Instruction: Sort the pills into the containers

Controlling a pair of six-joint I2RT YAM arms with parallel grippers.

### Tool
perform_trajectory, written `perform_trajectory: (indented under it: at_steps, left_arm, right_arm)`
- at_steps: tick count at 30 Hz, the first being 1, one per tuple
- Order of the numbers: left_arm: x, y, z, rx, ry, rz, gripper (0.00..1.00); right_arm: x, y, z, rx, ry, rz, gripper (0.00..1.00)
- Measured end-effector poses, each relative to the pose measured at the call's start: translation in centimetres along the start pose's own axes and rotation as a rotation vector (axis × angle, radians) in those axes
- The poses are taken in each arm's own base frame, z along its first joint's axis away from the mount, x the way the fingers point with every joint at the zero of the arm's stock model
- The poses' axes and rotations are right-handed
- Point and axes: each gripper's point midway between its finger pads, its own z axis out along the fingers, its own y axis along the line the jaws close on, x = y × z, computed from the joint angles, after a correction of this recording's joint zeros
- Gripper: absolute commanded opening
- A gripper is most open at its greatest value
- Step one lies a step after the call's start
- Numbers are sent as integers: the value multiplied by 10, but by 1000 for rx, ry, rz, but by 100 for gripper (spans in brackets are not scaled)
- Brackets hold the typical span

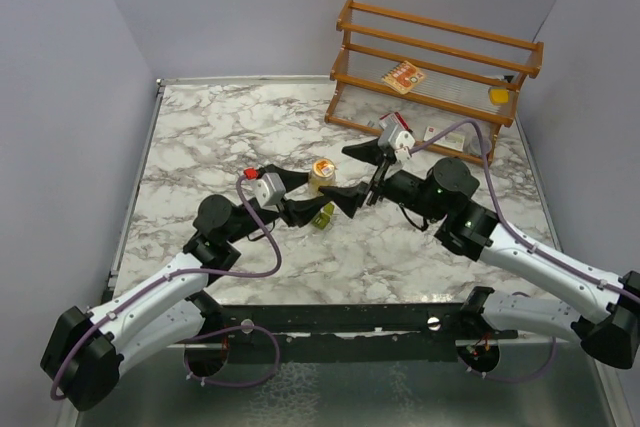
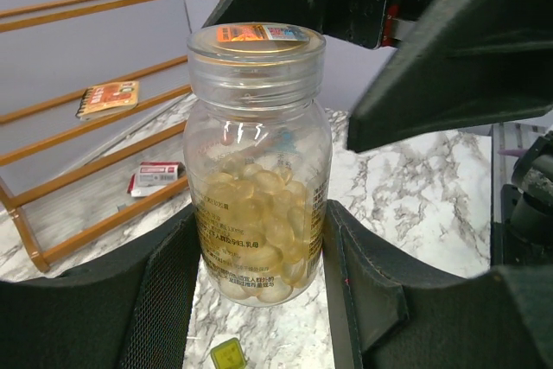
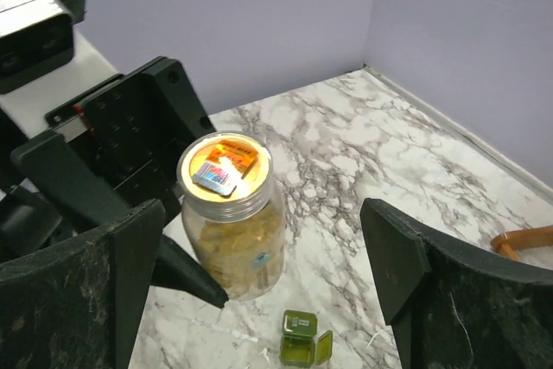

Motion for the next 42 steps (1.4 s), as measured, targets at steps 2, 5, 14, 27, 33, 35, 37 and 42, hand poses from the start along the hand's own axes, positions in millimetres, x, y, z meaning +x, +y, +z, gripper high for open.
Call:
perform_trajectory:
  at_steps: [2,5,14,27,33,35,37,42]
  left_arm:
    - [3,3,-1,-18,5,-3,0]
    - [10,9,-3,-56,16,-8,0]
    - [17,20,-7,-127,19,-11,0]
    - [18,24,-10,-157,5,-11,0]
    - [17,26,-10,-167,-3,-9,0]
    - [17,26,-10,-170,-5,-9,0]
    - [18,26,-10,-172,-4,-9,0]
    - [20,26,-10,-172,1,-11,0]
  right_arm:
    - [2,-6,5,34,-13,7,97]
    - [2,-12,11,65,-33,13,97]
    - [7,-11,28,73,-45,15,98]
    - [9,-4,38,83,-44,9,91]
    - [11,-6,39,100,-41,4,75]
    - [11,-7,39,105,-40,4,74]
    - [13,-7,40,109,-38,5,74]
    - [17,-8,42,113,-29,6,74]
